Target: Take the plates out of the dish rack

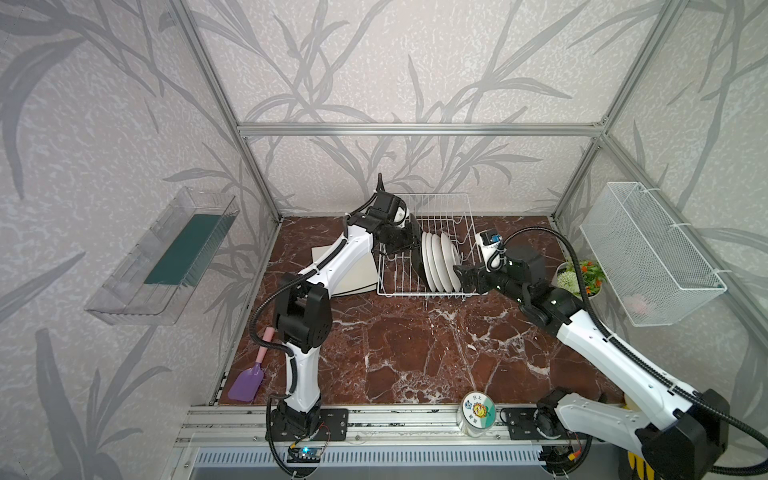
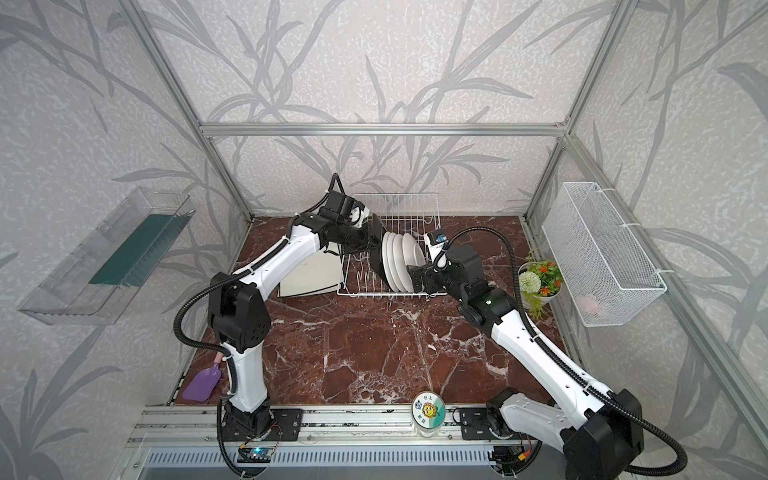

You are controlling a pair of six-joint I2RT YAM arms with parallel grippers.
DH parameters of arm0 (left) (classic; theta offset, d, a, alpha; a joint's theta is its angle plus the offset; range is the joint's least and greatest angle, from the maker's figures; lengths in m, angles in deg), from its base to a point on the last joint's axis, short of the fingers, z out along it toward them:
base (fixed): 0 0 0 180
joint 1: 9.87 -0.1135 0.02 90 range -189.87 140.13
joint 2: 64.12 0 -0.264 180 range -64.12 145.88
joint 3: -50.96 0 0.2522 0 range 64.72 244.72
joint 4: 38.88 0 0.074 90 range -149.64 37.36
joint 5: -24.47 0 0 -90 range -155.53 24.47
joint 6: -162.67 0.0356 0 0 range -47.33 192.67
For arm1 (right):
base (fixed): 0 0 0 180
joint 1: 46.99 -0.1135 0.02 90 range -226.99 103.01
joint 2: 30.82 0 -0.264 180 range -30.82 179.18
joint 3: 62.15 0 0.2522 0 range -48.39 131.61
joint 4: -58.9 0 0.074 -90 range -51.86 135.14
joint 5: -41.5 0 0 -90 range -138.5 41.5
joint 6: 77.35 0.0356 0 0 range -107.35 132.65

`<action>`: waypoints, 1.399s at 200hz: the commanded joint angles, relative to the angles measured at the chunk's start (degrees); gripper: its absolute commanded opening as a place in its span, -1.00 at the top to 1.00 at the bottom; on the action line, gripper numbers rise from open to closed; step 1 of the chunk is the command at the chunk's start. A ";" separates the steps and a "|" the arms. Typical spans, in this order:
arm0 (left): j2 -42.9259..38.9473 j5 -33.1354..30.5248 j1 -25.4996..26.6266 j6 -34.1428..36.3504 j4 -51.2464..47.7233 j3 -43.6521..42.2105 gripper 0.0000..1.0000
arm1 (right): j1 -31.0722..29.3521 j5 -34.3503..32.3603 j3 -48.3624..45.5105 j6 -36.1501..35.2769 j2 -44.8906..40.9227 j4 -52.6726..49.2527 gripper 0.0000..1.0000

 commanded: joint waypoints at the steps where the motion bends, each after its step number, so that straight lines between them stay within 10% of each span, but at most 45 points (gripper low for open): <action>1: -1.43 0.79 0.29 1.37 2.50 -1.44 1.00 | -0.18 -0.58 0.32 -0.30 -0.62 -0.11 -0.98; 280: -10.97 -1.05 0.75 -5.08 4.68 1.42 1.00 | -0.24 -0.60 0.06 0.67 -1.54 -0.30 -0.98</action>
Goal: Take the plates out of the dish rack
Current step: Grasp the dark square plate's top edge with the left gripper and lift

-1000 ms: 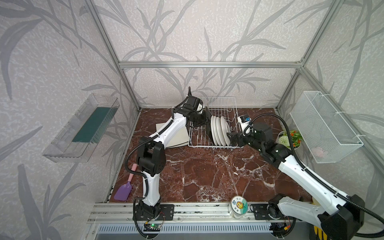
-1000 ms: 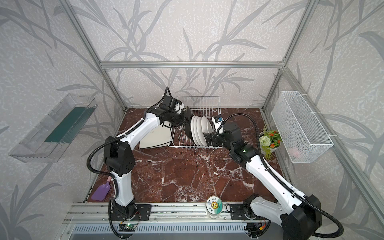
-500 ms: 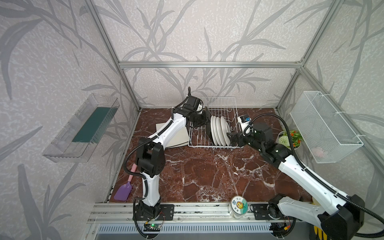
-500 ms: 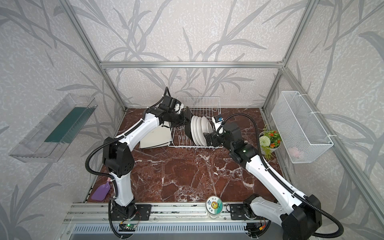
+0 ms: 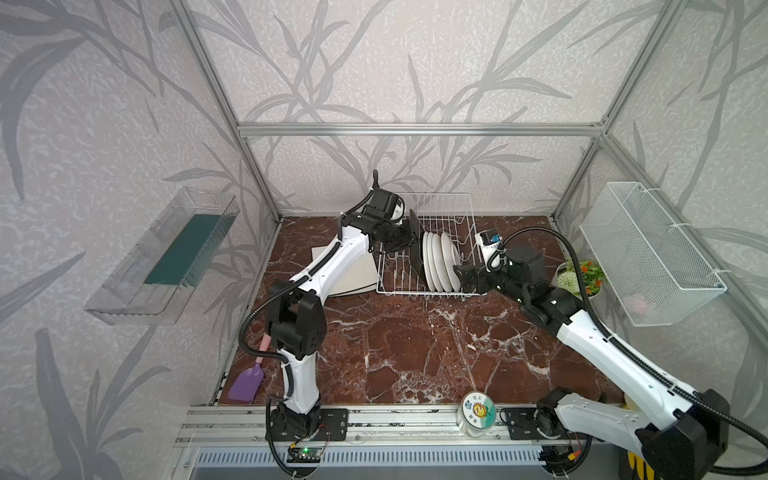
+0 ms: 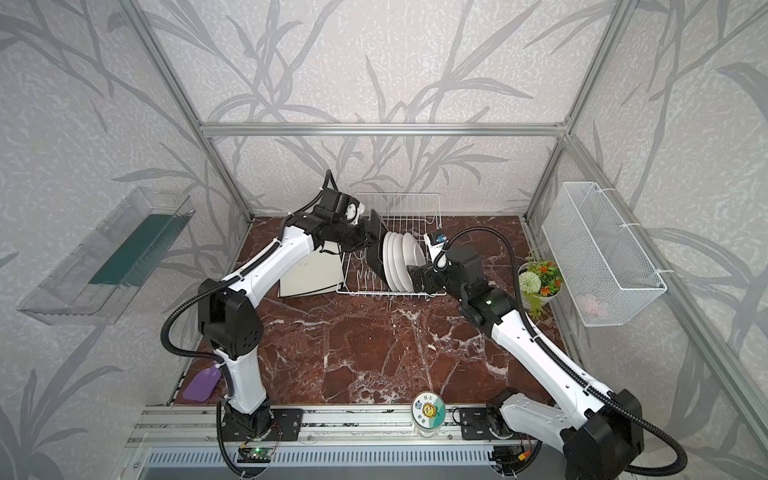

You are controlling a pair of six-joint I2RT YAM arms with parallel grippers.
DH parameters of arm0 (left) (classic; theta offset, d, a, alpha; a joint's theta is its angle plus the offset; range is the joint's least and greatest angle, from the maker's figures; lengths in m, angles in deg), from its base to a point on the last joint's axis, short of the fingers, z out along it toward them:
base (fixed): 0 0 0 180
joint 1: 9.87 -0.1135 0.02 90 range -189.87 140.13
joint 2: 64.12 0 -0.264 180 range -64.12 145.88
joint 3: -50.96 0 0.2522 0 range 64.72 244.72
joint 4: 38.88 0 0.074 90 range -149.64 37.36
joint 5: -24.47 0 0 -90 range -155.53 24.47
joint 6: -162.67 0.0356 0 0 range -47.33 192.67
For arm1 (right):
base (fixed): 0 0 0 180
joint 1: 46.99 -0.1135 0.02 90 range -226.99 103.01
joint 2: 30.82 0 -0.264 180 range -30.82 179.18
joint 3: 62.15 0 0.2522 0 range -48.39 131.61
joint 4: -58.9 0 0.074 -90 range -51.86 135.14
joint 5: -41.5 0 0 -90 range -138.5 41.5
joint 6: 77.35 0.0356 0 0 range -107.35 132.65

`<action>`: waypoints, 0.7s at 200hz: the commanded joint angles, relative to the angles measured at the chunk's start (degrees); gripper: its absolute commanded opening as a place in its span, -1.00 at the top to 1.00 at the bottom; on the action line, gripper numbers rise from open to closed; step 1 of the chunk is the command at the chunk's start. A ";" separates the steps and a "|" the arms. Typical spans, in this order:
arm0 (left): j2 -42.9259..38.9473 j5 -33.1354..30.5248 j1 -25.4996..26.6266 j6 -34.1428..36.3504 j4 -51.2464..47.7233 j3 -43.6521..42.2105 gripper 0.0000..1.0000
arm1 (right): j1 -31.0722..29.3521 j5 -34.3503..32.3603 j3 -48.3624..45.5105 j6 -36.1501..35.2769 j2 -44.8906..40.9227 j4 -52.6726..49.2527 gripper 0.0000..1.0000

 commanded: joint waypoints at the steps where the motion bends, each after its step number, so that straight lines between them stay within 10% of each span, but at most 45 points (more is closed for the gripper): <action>1: -6.39 0.82 0.33 -0.37 5.15 2.22 1.00 | -0.25 -0.60 0.06 0.61 -1.45 -0.25 -0.98; 140: -9.85 -5.16 0.25 3.34 2.02 5.40 1.00 | -0.21 -0.87 -0.01 0.67 -2.17 0.06 -0.98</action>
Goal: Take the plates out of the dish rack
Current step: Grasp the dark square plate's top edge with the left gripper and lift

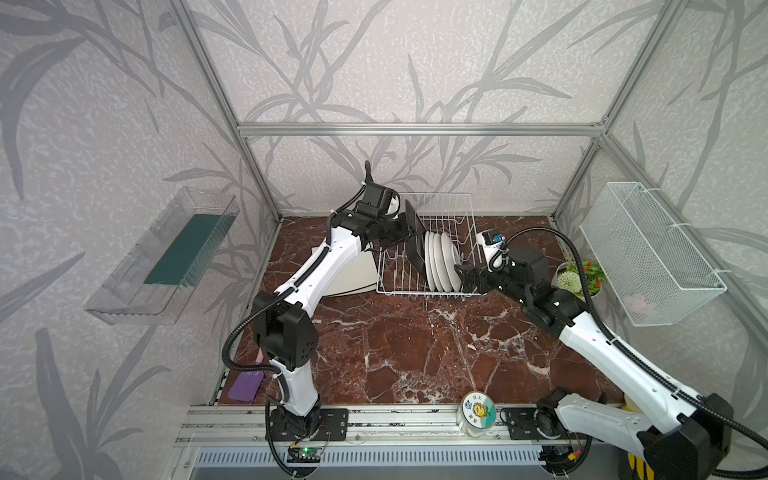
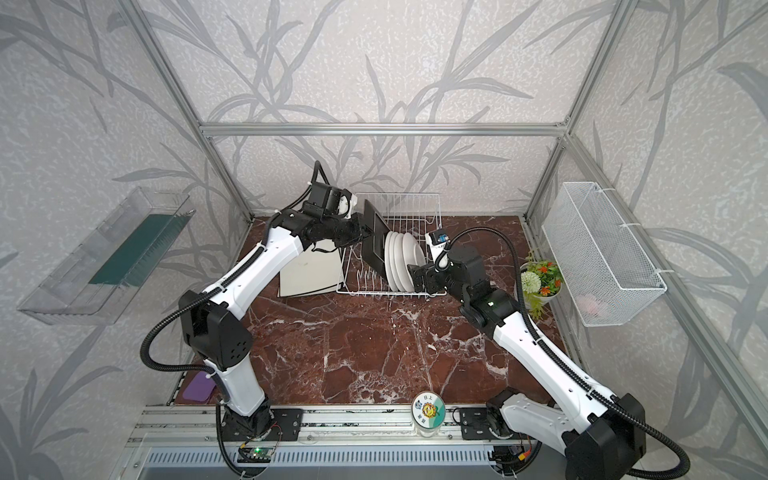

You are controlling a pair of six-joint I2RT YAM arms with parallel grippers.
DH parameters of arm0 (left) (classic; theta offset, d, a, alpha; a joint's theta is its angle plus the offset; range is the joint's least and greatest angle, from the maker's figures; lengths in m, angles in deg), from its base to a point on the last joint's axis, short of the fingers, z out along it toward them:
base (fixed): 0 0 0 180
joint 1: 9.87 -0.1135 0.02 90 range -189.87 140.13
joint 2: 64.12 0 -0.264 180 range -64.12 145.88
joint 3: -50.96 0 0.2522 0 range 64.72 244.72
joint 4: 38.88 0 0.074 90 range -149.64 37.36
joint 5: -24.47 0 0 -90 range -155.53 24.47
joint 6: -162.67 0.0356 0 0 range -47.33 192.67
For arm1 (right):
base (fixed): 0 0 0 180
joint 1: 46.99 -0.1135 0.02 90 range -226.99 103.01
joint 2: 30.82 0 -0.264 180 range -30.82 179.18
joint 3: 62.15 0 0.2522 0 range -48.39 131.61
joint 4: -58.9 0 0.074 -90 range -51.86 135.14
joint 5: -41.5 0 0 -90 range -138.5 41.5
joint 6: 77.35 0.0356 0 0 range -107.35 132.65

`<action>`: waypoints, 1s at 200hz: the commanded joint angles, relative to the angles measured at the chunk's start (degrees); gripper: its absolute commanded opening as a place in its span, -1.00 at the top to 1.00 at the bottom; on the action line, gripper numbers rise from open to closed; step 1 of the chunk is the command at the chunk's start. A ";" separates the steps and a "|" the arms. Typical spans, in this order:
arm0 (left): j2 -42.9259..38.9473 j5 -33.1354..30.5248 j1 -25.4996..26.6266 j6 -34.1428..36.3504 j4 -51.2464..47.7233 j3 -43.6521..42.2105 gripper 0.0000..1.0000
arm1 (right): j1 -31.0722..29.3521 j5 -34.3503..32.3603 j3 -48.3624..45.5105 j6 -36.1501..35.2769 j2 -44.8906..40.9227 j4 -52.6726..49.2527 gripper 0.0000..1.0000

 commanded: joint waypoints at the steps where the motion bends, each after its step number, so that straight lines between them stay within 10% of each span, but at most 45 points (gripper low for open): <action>1: -4.56 -1.93 0.20 2.81 3.48 5.14 1.00 | -0.19 -0.69 -0.02 0.59 -1.16 0.22 -0.98; 200: -6.68 -6.08 -0.09 8.66 1.97 9.15 1.00 | -0.20 -0.41 0.45 2.11 -0.63 0.74 -0.98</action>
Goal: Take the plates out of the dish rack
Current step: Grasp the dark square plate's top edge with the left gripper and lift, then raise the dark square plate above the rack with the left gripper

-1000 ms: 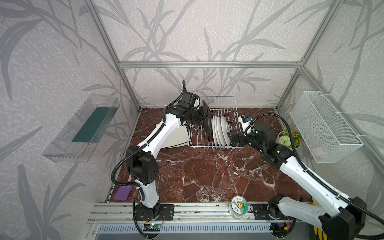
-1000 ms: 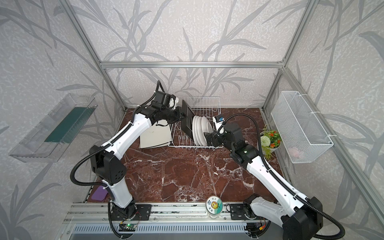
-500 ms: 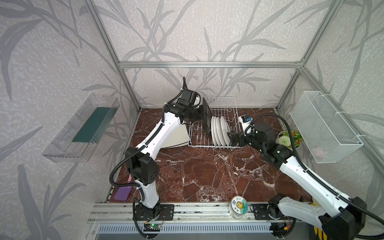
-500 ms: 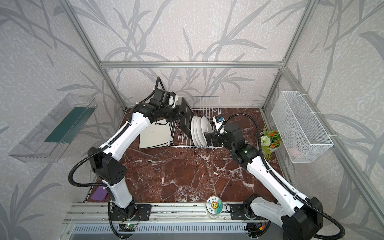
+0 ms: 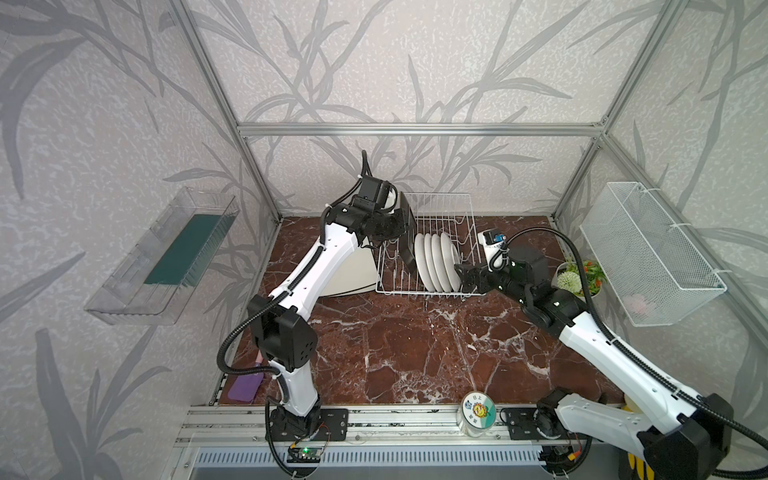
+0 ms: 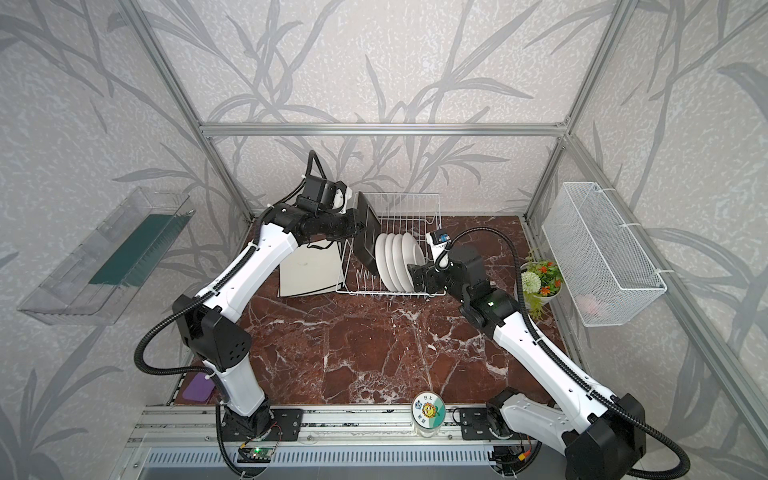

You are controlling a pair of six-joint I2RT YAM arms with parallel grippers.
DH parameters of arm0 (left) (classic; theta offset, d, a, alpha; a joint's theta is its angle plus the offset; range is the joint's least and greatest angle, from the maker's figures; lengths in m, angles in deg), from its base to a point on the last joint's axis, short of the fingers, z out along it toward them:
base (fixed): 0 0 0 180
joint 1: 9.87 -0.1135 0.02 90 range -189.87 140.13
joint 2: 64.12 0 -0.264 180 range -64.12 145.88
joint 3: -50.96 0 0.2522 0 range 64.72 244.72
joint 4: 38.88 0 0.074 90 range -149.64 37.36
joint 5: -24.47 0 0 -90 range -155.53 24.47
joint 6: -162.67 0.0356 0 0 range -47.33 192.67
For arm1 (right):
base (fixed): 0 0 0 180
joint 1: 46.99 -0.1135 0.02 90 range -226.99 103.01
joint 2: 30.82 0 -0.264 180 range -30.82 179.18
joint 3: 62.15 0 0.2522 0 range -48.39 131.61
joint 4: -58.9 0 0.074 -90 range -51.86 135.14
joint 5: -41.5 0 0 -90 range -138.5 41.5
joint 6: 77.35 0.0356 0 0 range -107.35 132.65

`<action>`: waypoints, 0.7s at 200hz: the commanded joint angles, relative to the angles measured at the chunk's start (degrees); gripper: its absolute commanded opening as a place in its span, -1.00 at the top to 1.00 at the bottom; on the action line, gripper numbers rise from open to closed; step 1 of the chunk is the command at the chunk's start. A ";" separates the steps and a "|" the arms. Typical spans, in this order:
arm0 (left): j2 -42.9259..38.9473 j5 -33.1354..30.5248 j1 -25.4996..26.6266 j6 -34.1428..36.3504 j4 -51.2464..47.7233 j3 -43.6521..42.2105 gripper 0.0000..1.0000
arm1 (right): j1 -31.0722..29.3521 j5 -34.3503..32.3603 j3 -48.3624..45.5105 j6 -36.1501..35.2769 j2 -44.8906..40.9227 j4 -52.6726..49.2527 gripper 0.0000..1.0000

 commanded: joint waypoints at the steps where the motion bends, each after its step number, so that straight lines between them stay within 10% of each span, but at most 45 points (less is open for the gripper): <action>1: -6.16 -0.05 -0.02 1.92 7.52 4.11 1.00 | -0.19 -0.44 0.43 0.58 -0.62 0.66 -0.98; 140: -15.11 -9.36 0.23 22.45 16.61 -5.83 1.00 | 0.80 1.58 5.87 6.67 2.37 -3.56 -0.98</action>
